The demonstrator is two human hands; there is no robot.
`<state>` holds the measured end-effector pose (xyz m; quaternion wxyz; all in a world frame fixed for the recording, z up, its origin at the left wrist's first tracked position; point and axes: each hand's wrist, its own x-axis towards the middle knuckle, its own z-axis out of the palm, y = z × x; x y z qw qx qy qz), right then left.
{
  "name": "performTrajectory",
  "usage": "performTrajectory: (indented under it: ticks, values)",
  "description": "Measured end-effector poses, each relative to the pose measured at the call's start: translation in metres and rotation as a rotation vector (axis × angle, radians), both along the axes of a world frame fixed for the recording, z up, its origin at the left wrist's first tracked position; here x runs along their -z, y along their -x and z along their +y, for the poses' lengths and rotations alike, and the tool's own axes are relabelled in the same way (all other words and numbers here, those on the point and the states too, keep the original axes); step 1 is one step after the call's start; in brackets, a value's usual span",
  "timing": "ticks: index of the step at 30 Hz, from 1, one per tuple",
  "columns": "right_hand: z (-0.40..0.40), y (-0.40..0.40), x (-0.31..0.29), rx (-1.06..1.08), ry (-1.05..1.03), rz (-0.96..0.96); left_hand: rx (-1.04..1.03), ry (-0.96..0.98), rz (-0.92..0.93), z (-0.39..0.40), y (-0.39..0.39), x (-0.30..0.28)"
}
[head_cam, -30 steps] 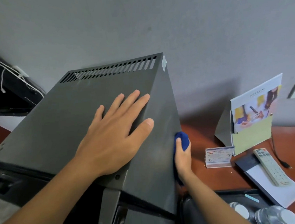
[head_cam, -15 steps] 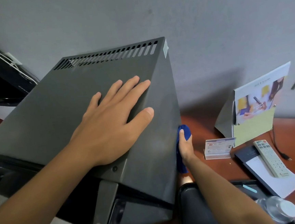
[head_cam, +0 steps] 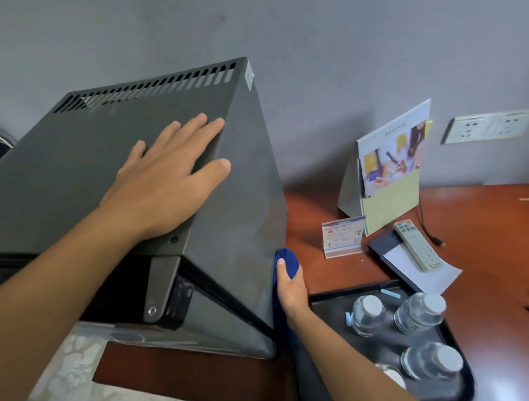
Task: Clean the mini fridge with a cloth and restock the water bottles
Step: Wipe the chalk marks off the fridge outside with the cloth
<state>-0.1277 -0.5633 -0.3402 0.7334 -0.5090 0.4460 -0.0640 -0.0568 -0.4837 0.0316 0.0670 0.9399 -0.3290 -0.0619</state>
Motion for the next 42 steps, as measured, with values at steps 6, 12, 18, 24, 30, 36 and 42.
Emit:
performTrajectory:
  ticks: [6,12,18,24,30,36,42]
  values:
    - [0.031,0.054,-0.027,-0.062,0.115,0.026,0.017,-0.005,-0.025,0.002,-0.002,0.005]
    - [0.044,0.105,-0.049,-0.171,0.125,-0.074,0.053,0.077,-0.068,0.008,-0.001,0.009]
    - [0.022,0.149,-0.070,-0.289,0.105,-0.163,0.113,0.632,-0.120,0.031,0.060,0.001]
    - [0.020,0.197,-0.059,-0.291,0.102,-0.132,0.375,0.790,-0.228,0.072,0.181,0.083]
    - [0.015,0.213,-0.054,-0.261,0.127,-0.095,-0.553,0.668,0.662,0.081,0.199,0.297]
    - [0.009,0.217,-0.054,-0.265,0.198,-0.088,-0.640,0.233,0.863,0.059,0.176,0.395]
    - [0.007,0.219,-0.055,-0.260,0.186,-0.084,-0.610,0.130,0.840,0.045,0.172,0.402]
